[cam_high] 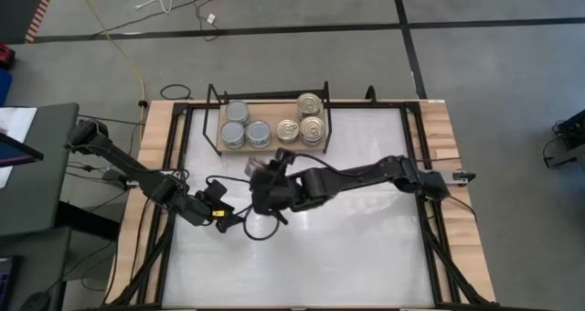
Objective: Stack canned seafood by type on shelf
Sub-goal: Stack the blue tuna can on top of the blue tuna can on the shelf
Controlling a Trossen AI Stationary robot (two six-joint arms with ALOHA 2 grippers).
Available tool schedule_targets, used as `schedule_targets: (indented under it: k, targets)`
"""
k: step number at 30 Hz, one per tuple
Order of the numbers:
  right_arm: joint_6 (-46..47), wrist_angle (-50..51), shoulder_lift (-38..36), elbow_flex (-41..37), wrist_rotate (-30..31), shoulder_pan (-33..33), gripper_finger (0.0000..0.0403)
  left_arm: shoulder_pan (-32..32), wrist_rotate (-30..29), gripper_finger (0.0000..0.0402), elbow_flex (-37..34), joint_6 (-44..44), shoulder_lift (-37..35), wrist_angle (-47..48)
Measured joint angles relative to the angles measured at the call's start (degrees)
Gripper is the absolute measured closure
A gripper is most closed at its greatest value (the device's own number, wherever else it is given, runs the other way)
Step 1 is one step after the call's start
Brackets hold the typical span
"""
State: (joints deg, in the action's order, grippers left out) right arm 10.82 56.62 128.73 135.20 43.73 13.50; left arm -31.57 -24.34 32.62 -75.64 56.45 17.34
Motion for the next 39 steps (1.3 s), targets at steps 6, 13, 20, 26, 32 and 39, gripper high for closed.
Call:
schedule_targets:
  k: [6, 13, 20, 26, 32, 39]
  targets:
    - [-10.06, 1.28, 0.12, -1.55, 6.24, -2.79, 0.0194, -0.09, 2.09, 0.0068, 0.0, -0.27, 0.0, -0.04]
    - [-11.09, 6.34, 0.06, -1.53, 5.33, -7.41, 0.0194, 0.19, 3.09, 0.0068, 0.02, -3.65, 0.0, 4.68]
    - [-6.57, 14.58, 0.06, -1.53, 1.62, -12.85, 0.0194, 1.6, 2.79, 0.0068, 0.02, -1.77, 0.0, 7.45]
    - [-13.23, 11.15, 2.68, -1.77, -0.27, -16.16, 0.0194, 3.38, 2.75, 0.0068, 0.02, -0.3, -0.01, 7.83]
    - [-17.1, 10.94, 7.13, -1.77, 3.25, -17.75, 0.0194, 4.28, 3.15, 0.0068, 0.02, 0.83, -1.53, 9.55]
    - [-17.27, 12.85, 10.49, -1.77, 9.34, -18.44, 0.0194, 4.31, 3.15, 0.0068, 0.02, 0.85, -5.17, 10.73]
